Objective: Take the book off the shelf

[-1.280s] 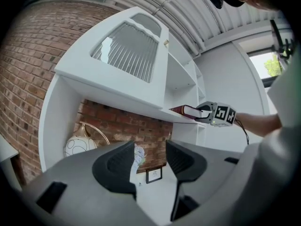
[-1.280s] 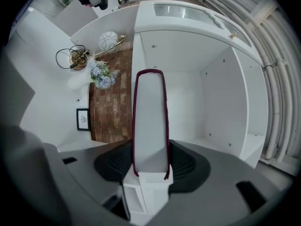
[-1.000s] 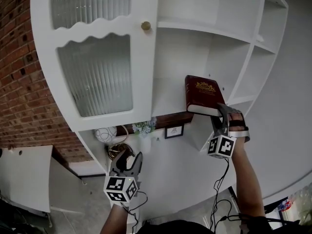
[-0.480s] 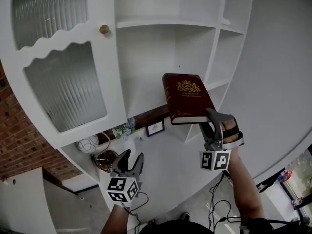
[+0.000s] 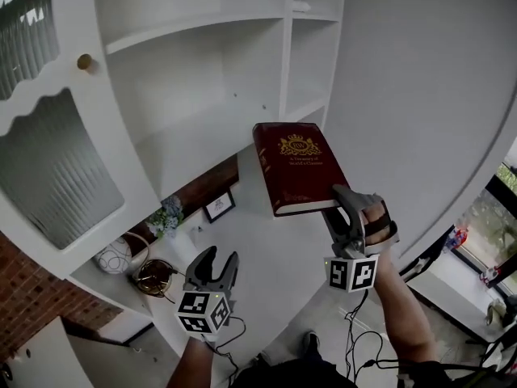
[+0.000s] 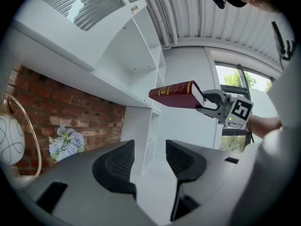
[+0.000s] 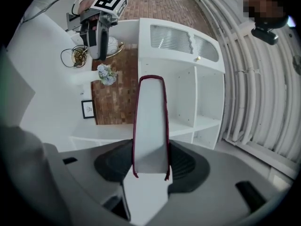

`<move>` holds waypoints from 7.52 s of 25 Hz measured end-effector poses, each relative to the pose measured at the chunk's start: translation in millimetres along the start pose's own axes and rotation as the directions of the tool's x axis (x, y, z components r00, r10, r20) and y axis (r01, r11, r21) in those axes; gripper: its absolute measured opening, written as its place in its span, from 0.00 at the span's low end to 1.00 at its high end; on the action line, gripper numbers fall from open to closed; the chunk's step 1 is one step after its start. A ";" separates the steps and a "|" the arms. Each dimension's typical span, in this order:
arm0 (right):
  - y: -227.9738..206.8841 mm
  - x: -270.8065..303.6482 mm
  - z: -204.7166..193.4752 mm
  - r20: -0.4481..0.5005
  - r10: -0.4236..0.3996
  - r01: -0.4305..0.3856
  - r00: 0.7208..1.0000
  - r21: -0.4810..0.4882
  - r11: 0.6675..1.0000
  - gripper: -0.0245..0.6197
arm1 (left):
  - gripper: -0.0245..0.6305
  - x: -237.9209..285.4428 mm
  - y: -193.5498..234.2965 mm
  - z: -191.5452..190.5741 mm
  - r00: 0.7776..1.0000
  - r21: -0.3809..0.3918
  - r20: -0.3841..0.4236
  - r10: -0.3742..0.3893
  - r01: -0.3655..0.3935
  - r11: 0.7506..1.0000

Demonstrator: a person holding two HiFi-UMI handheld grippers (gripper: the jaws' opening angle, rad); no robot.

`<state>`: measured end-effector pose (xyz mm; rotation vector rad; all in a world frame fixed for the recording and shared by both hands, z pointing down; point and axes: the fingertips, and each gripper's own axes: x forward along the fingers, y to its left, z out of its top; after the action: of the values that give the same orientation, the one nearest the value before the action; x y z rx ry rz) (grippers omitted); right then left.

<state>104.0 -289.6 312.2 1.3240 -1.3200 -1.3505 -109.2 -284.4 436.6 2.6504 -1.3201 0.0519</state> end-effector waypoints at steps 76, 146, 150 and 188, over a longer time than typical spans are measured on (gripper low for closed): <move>456.0 -53.7 -192.8 -0.137 0.733 -0.698 0.667 0.230 0.678 0.46 | 0.35 115.2 -63.2 -200.7 0.910 -0.098 -0.415 0.023 -0.070 0.993; 3.1 -5.7 -116.1 0.136 0.039 -0.141 0.990 0.971 0.191 0.06 | 0.32 67.2 -55.2 84.8 0.982 0.056 0.150 0.115 -0.125 0.991; 3.5 -4.5 -118.4 0.135 0.042 -0.140 0.990 0.972 0.191 0.06 | 0.32 71.2 -55.3 83.7 0.983 0.054 0.147 0.109 -0.118 0.992; 10.7 4.1 -147.3 0.123 0.065 -0.133 0.990 0.973 0.189 0.06 | 0.32 102.0 -63.3 68.7 0.990 0.046 0.108 0.095 -0.100 0.994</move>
<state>247.5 -314.7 336.7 1.9268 -2.4711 -0.2166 -0.5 -339.5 371.2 2.6625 -1.5011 -0.0420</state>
